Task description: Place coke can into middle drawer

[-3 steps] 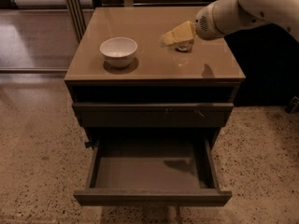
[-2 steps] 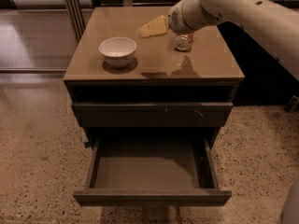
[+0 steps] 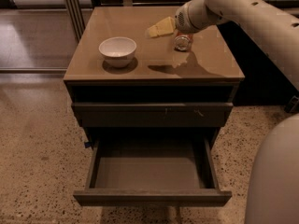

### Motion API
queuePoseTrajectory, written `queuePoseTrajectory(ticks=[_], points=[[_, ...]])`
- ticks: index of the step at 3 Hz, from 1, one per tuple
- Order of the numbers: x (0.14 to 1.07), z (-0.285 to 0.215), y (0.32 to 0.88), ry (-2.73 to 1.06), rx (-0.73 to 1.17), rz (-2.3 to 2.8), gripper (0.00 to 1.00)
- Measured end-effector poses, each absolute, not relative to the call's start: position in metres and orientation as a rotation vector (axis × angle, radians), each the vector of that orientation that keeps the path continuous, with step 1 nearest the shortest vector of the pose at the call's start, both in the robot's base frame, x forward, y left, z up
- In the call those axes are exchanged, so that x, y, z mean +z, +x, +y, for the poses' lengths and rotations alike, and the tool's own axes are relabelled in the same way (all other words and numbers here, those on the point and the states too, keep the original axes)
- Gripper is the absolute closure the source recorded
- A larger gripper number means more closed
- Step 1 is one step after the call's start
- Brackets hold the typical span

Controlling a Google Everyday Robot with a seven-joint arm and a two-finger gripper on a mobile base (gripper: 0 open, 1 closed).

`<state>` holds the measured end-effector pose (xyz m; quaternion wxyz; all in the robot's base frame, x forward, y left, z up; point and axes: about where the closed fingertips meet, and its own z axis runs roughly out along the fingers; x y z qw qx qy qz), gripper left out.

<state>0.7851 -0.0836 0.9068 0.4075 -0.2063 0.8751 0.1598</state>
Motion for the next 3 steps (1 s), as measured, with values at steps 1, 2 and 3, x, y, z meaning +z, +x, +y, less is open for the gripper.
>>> queuePoseTrajectory(ticks=[1,2,3], points=[[0.896,-0.106,0.825,-0.485,0.395,2.211,0.00],[0.875,-0.131,0.892,-0.435,0.340,2.207,0.00],[0.885,-0.133,0.898,-0.431,0.333,2.184,0.00]])
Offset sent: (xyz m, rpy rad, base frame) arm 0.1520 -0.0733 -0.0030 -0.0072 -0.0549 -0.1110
